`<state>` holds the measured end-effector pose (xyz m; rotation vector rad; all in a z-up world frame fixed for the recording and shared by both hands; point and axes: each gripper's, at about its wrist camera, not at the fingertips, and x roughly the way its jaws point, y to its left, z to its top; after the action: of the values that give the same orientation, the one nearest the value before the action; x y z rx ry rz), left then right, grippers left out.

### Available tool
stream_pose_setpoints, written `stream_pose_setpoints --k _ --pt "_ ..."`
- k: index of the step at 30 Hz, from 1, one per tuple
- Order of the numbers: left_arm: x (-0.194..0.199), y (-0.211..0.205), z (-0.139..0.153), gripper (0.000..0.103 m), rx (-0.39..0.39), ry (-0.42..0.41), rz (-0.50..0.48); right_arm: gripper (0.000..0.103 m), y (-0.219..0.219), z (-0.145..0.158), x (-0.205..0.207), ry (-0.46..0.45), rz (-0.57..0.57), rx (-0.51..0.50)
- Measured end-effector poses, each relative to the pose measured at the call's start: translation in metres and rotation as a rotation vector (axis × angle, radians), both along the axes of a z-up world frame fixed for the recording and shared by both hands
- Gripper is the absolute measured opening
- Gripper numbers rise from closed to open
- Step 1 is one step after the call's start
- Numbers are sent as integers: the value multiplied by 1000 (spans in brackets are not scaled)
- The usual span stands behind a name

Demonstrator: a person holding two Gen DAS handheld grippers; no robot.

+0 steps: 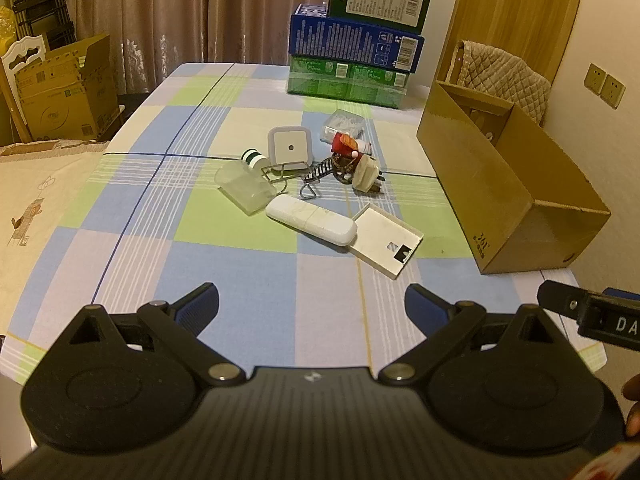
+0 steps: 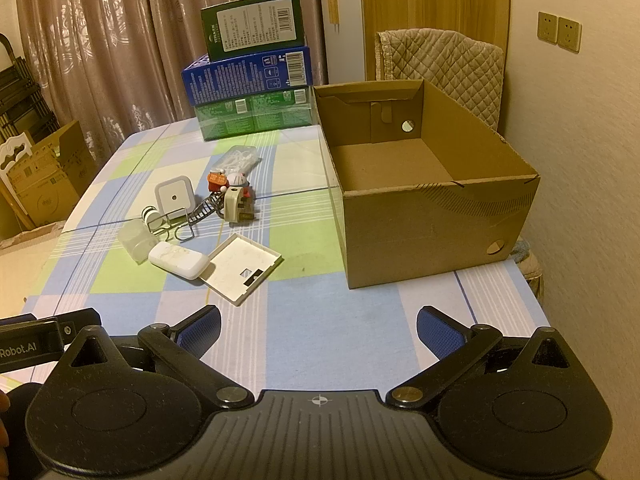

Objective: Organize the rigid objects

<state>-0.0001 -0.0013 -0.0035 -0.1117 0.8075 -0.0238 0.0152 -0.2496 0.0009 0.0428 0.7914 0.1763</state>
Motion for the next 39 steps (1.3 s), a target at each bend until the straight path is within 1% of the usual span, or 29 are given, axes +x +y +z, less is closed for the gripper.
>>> stream_pose_setpoints --k 4,9,16,19,24,27,31,34,37,39 --pt "0 1 0 98 -6 1 -1 101 -3 3 0 3 2 15" --pt "3 9 2 100 -62 13 0 101 -6 6 3 20 32 56" --pt "26 32 14 100 -66 -26 -19 101 12 14 18 -8 152 21" --pt "41 42 16 100 -42 -39 -36 101 24 12 30 -21 211 -14" --pt "68 56 7 100 -22 -39 -97 101 48 -6 50 -25 372 -64" --pt "83 62 -4 100 -1 -38 -128 101 62 -21 65 -26 461 -99" --pt "99 67 -24 100 9 -26 -164 101 76 -41 86 -25 563 -120" --pt "112 71 -39 100 -2 -5 -182 101 82 -58 107 0 618 -128" --pt "125 72 -52 100 6 12 -196 101 86 -76 127 21 648 -129" --pt "133 73 -58 100 -4 33 -185 101 90 -88 139 24 661 -150"
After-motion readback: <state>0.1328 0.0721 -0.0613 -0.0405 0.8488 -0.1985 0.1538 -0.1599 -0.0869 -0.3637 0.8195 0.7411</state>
